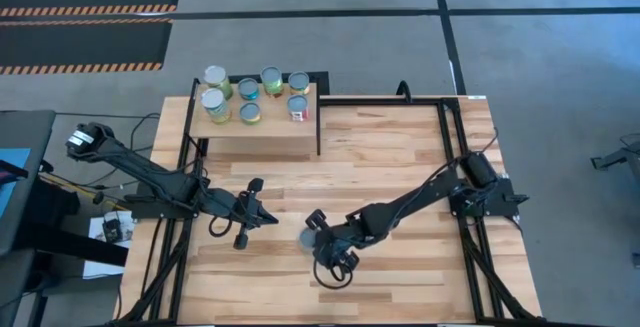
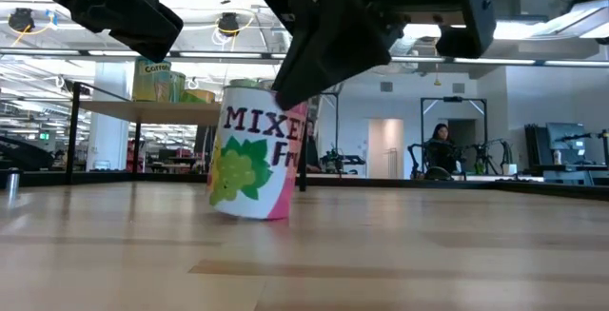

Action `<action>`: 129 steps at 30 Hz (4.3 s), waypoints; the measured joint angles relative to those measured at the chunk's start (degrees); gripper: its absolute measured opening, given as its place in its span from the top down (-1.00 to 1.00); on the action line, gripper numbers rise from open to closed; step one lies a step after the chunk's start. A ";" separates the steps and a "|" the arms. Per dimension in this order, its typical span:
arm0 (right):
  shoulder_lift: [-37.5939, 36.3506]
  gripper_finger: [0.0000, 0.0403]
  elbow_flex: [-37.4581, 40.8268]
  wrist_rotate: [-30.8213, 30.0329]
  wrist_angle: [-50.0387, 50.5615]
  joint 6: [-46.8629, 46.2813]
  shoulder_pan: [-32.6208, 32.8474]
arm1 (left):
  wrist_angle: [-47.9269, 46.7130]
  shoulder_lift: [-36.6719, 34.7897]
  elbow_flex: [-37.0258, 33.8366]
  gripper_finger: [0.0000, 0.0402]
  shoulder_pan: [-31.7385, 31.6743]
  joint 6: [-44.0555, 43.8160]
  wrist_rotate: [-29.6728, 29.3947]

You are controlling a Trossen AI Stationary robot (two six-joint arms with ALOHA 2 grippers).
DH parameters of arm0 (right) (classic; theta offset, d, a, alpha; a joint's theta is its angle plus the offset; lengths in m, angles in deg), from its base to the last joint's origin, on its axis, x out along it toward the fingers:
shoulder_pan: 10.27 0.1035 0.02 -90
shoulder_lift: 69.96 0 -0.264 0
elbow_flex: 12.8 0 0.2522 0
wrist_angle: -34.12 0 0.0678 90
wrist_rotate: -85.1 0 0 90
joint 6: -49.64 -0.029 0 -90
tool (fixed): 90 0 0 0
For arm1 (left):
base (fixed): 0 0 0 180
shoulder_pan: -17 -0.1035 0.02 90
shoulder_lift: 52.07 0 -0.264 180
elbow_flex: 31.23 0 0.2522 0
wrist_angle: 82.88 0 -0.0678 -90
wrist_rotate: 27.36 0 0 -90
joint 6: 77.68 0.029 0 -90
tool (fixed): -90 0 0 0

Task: Pick and place cans onto a shelf
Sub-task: Put the canned mixed fruit on the shelf

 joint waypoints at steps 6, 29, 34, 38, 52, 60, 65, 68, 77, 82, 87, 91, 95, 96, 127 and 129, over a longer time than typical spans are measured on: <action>-0.13 0.86 -1.98 0.24 0.54 -1.92 -2.80 | 0.00 0.00 0.00 1.00 0.00 -0.04 0.00; 6.80 0.75 -10.08 11.07 -0.49 -1.31 -18.01 | 0.02 0.00 0.00 1.00 -0.02 0.06 -0.03; 6.81 0.58 -10.08 10.93 -1.60 -2.84 -18.68 | 0.02 0.00 0.00 1.00 0.00 0.34 -0.15; 6.82 0.42 -10.08 10.88 -2.38 -4.48 -18.95 | 0.00 0.00 0.00 1.00 -0.02 0.35 -0.31; -7.12 0.80 2.57 8.34 -0.46 -6.02 -17.23 | -0.02 0.02 0.00 1.00 0.00 0.37 -2.95; -19.66 0.91 31.63 7.23 -36.03 -13.43 -16.93 | 0.42 0.02 0.00 1.00 0.00 -0.97 -6.42; -27.76 0.96 44.94 7.14 -55.51 -14.64 -18.91 | -1.05 0.02 1.00 1.00 0.00 -2.69 -9.01; -31.01 0.93 50.25 6.58 -63.84 -15.05 -20.65 | -3.83 0.02 2.95 1.00 -0.01 -3.72 -10.32; -35.97 0.97 55.84 4.00 -65.44 -15.63 -21.87 | -18.98 8.53 13.47 0.98 -0.31 -8.92 -13.83; -36.06 0.92 55.82 4.17 -65.60 -15.61 -21.83 | -25.94 17.32 21.63 0.82 -1.20 -9.10 -13.79; -35.88 0.93 55.82 4.10 -65.55 -15.61 -21.83 | -34.09 25.90 29.40 0.61 -3.26 -10.73 -13.88; -35.88 0.95 55.82 4.13 -65.39 -15.59 -21.83 | -38.77 31.91 33.73 0.48 -4.81 -10.54 -13.78; -35.86 0.93 55.82 4.13 -65.24 -15.59 -21.83 | -41.52 35.41 35.55 0.43 -5.80 -10.34 -13.84; -35.86 0.93 55.82 4.13 -65.22 -15.60 -21.83 | -41.35 35.83 35.65 0.43 -6.03 -10.34 -14.32; -35.84 0.94 55.82 4.13 -65.57 -16.03 -21.83 | -66.66 25.01 60.65 1.00 -25.80 -2.83 -15.29; -35.84 0.94 55.82 4.13 -65.64 -16.05 -21.83 | -66.40 25.00 61.49 1.00 -29.57 -1.02 -13.96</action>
